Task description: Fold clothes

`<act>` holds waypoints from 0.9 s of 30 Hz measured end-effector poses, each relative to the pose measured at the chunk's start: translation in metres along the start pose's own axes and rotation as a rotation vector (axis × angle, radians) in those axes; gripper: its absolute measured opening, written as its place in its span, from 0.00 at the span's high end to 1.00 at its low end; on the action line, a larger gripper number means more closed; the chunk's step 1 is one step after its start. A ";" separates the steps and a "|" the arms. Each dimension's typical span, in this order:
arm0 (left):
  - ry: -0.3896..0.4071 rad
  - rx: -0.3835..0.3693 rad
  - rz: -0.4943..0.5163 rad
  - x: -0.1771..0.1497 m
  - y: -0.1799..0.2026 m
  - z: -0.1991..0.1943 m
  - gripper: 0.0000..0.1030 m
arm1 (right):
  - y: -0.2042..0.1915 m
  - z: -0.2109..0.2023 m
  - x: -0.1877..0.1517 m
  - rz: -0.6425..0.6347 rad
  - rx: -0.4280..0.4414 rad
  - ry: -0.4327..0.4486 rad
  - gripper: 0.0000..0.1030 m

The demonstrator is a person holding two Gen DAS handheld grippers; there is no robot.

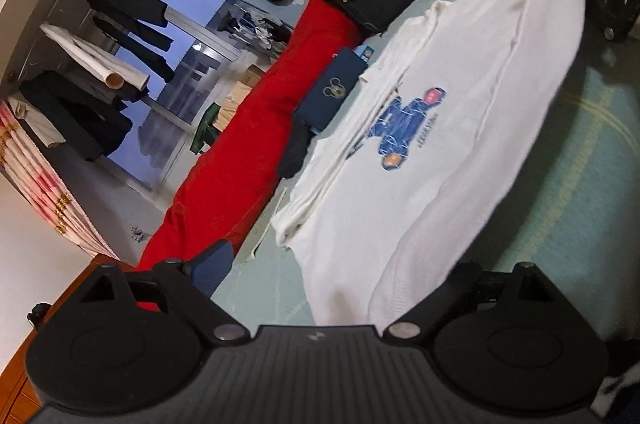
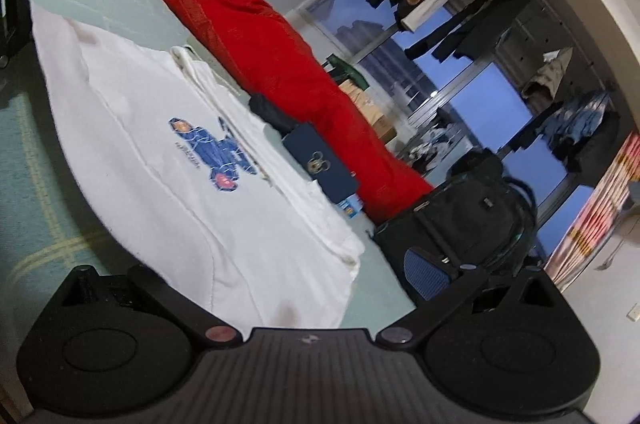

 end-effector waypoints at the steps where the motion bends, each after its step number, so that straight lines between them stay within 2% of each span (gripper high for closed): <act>1: 0.001 0.001 0.000 0.002 -0.002 0.003 0.10 | 0.002 0.001 0.001 -0.002 -0.003 0.002 0.00; 11: 0.007 0.029 0.009 0.025 -0.015 0.043 0.10 | 0.029 0.033 0.012 -0.028 -0.033 0.013 0.00; 27: -0.002 0.088 -0.030 0.065 -0.025 0.145 0.10 | 0.091 0.121 0.032 -0.018 -0.101 0.014 0.00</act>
Point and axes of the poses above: each gripper's, at about its wrist camera, not at the fingertips, and z roughly the way its jaws point, y to its right, x to its top, the point moved 1 cm from there along z, roughly the way its jaws point, and after that the axes turned 14 degrees about x, right-handed, at the moved point
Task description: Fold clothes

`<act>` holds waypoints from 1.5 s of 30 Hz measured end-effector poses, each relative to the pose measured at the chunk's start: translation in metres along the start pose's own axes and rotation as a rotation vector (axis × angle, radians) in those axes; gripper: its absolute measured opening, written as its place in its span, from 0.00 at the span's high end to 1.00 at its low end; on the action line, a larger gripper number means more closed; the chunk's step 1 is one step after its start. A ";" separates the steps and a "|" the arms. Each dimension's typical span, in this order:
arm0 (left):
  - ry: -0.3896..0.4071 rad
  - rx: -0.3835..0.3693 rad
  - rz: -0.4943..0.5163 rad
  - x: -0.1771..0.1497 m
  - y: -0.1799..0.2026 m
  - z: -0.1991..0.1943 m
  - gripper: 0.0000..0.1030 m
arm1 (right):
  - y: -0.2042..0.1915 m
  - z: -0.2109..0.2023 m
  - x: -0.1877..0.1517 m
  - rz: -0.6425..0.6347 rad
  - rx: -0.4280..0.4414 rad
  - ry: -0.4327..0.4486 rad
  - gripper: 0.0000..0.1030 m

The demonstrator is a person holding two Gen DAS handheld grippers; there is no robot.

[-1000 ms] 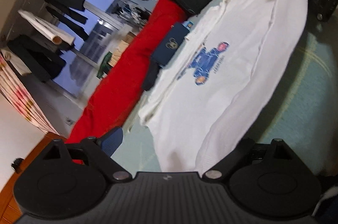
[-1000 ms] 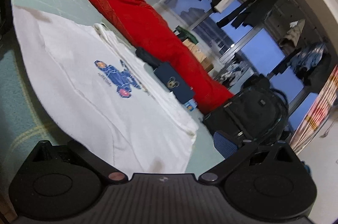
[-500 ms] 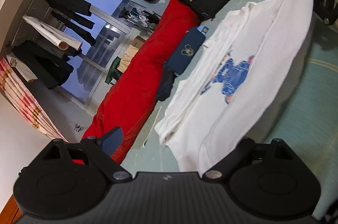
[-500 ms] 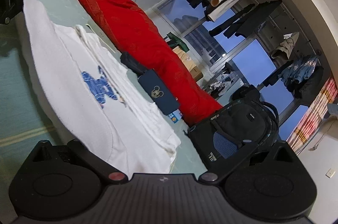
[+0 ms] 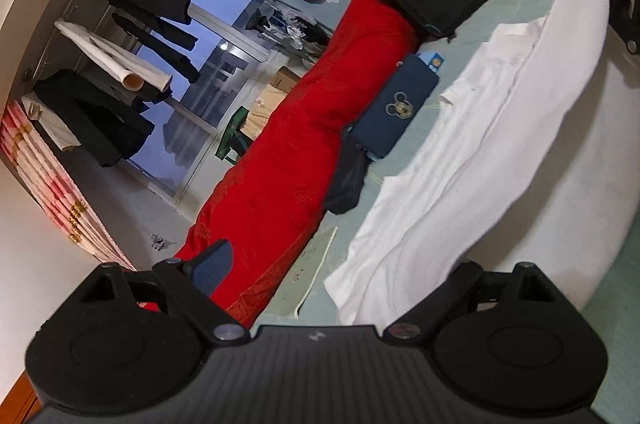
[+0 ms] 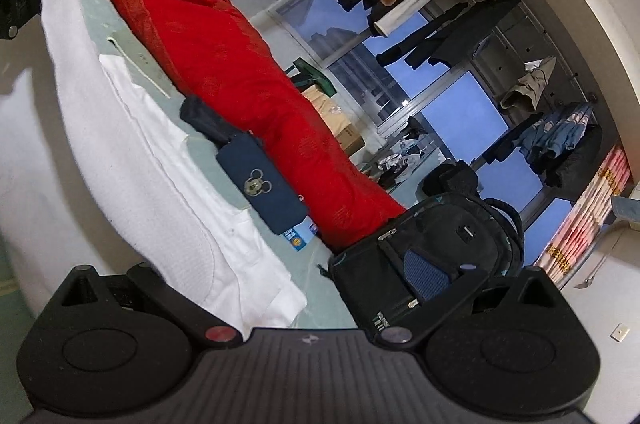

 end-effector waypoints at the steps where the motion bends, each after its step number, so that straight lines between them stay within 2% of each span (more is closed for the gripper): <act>1: 0.002 0.001 -0.001 0.001 0.000 0.006 0.10 | 0.003 0.005 0.002 -0.001 -0.004 0.001 0.00; 12: -0.016 0.005 -0.018 0.010 0.005 0.077 0.10 | 0.025 0.069 0.019 -0.049 -0.012 0.009 0.00; 16: -0.034 -0.008 -0.028 0.013 0.011 0.105 0.10 | 0.036 0.095 0.023 -0.025 0.006 -0.003 0.00; 28: -0.116 -0.123 -0.055 0.011 0.037 0.173 0.11 | 0.043 0.169 0.017 -0.012 0.102 -0.096 0.00; 32: -0.172 -0.193 -0.063 0.007 0.051 0.192 0.11 | 0.040 0.190 0.009 0.000 0.166 -0.148 0.00; 35: -0.220 -0.242 -0.060 0.000 0.062 0.197 0.11 | 0.037 0.200 0.002 0.033 0.222 -0.188 0.00; 38: -0.247 -0.267 -0.088 -0.004 0.054 0.193 0.12 | 0.046 0.198 -0.003 0.109 0.273 -0.209 0.00; 45: -0.254 -0.411 -0.110 -0.022 0.011 0.155 0.10 | 0.073 0.153 -0.013 0.236 0.425 -0.183 0.00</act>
Point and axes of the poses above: each gripper's, at about its wrist camera, not at the fingertips, and z roughly the way its jaws point, y to its right, x to its top, the point moved 1 cm from there along z, roughly the way its jaws point, and after that the axes turned 14 degrees about x, right-handed, at the moved point
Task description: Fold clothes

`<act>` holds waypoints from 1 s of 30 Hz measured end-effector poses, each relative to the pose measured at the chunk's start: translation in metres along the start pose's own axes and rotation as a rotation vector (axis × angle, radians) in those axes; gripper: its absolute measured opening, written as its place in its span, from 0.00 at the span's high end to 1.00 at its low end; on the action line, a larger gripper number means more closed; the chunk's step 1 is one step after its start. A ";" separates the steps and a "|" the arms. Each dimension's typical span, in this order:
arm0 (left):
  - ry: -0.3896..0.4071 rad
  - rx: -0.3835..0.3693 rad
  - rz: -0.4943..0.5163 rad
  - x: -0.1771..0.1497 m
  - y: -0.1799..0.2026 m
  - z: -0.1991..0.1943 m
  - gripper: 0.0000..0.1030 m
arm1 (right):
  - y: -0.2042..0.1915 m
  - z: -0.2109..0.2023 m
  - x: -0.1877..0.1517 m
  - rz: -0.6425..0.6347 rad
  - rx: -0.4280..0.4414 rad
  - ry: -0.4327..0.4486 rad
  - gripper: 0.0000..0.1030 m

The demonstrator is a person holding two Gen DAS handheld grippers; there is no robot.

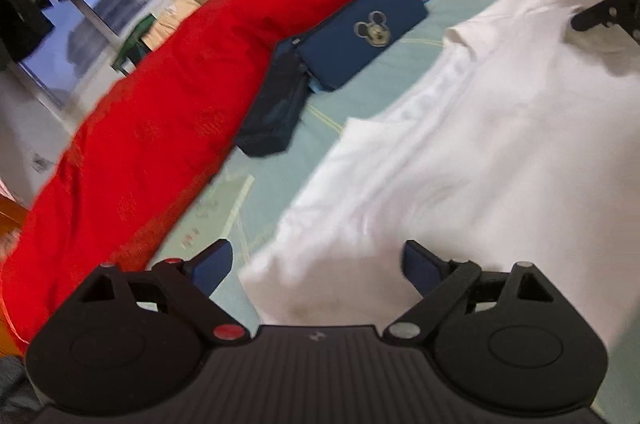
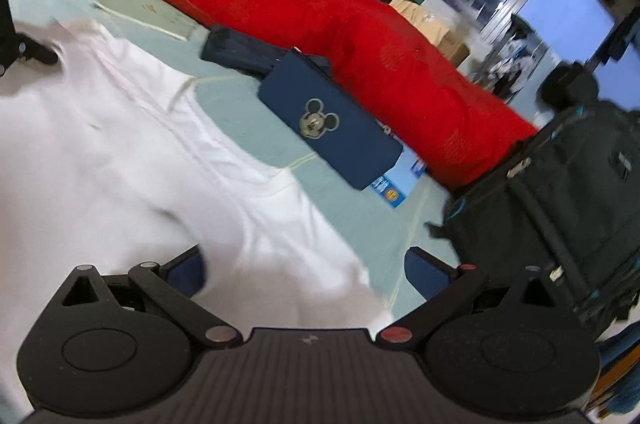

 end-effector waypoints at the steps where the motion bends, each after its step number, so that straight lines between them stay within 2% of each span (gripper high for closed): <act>1: -0.007 -0.025 -0.020 -0.006 -0.004 -0.004 0.10 | 0.000 -0.008 -0.003 0.016 0.019 0.012 0.00; 4: -0.047 -0.096 -0.109 -0.021 -0.019 -0.017 0.10 | -0.003 -0.029 -0.015 0.073 0.084 0.053 0.00; 6: -0.049 -0.175 -0.203 -0.024 -0.030 -0.027 0.10 | -0.005 -0.042 -0.020 0.120 0.151 0.080 0.00; 8: -0.051 -0.302 -0.297 -0.025 -0.036 -0.036 0.10 | -0.008 -0.053 -0.024 0.176 0.231 0.120 0.00; 10: -0.058 -0.484 -0.342 -0.025 -0.032 -0.039 0.09 | -0.011 -0.060 -0.026 0.237 0.358 0.160 0.00; 12: -0.058 -0.560 -0.346 -0.026 -0.024 -0.036 0.09 | -0.014 -0.057 -0.028 0.286 0.484 0.173 0.00; 15: -0.130 -0.563 -0.386 -0.028 -0.016 -0.015 0.09 | -0.019 -0.044 -0.029 0.356 0.628 0.163 0.00; 19: -0.180 -0.605 -0.475 -0.029 -0.015 0.008 0.09 | -0.026 -0.016 -0.031 0.434 0.722 0.083 0.00; 22: -0.160 -0.614 -0.511 -0.023 -0.021 0.012 0.09 | -0.028 -0.010 -0.031 0.419 0.714 0.064 0.00; 25: -0.136 -0.607 -0.539 -0.018 -0.030 0.017 0.09 | -0.020 -0.010 -0.028 0.426 0.701 0.081 0.00; 30: -0.130 -0.573 -0.607 -0.010 -0.044 0.040 0.09 | -0.004 -0.003 -0.023 0.411 0.614 0.089 0.00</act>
Point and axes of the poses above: each gripper's, at about its wrist camera, not at the fingertips, and z roughly the way its jaws point, y to its right, x to its top, the point moved 1 cm from there along z, roughly the way its jaws point, and after that the axes turned 14 degrees about x, right-handed, at the moved point
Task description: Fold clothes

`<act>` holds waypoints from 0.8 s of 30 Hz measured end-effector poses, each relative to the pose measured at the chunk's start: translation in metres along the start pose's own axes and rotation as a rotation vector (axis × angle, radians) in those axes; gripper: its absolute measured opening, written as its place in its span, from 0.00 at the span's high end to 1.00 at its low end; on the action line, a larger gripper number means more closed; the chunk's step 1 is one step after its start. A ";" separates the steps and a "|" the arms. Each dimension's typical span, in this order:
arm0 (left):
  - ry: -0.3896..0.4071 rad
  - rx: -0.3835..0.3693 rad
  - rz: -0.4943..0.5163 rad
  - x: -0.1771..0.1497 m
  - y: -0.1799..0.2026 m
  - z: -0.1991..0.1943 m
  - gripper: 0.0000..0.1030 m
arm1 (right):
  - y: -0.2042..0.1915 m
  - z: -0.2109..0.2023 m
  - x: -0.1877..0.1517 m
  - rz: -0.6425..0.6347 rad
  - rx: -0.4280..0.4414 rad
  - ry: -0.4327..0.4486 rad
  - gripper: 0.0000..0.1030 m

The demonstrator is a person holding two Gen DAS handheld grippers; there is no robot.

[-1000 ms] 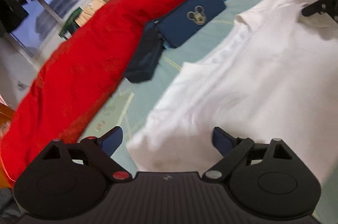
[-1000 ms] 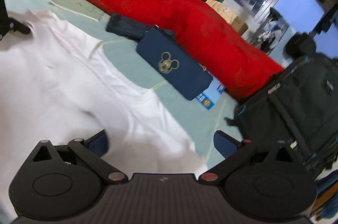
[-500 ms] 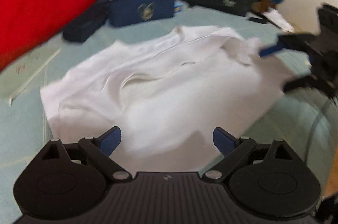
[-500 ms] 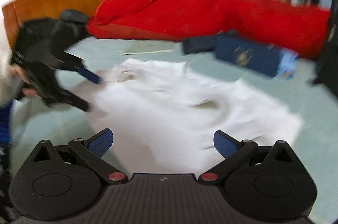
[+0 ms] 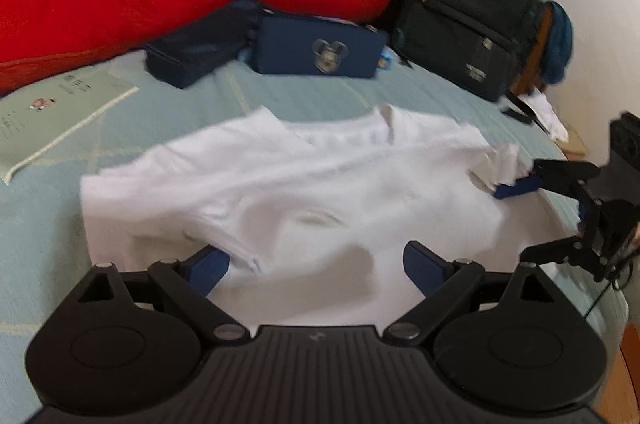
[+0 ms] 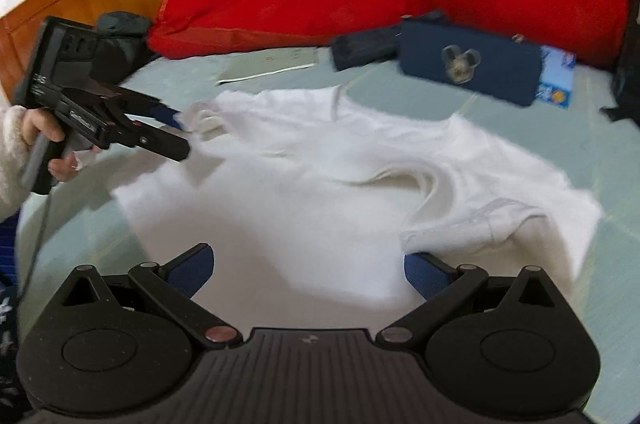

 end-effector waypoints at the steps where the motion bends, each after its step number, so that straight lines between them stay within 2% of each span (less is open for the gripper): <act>1: 0.013 0.012 -0.004 0.005 -0.002 0.002 0.09 | 0.004 0.000 0.003 0.001 -0.012 0.009 0.00; 3: 0.044 0.051 -0.012 0.016 -0.008 0.007 0.09 | 0.014 0.000 0.009 -0.001 -0.047 0.027 0.00; 7: 0.103 0.205 -0.062 0.041 -0.022 0.014 0.09 | 0.038 -0.003 0.026 0.029 -0.131 0.081 0.00; 10: 0.135 0.221 -0.113 0.049 -0.029 0.006 0.09 | 0.053 -0.011 0.035 0.074 -0.172 0.146 0.00; 13: 0.174 0.197 -0.103 0.045 -0.025 -0.007 0.09 | 0.052 -0.020 0.035 0.076 -0.179 0.193 0.00; 16: 0.159 0.084 -0.043 0.032 -0.011 -0.016 0.09 | 0.039 -0.018 0.029 0.027 -0.157 0.174 0.00; 22: 0.080 -0.139 0.115 -0.006 0.019 -0.028 0.09 | 0.016 -0.009 0.007 -0.045 -0.144 0.110 0.00; 24: 0.016 -0.158 0.154 -0.017 0.026 -0.020 0.09 | 0.015 -0.008 0.003 -0.039 -0.140 0.110 0.00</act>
Point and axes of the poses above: each gripper's, at about its wrist camera, not at the fingertips, and z roughly the way its jaws point, y to its right, x to its top, the point moved 1 cm from there along z, roughly the way its jaws point, and after that the axes turned 14 degrees about x, right-handed, at the moved point
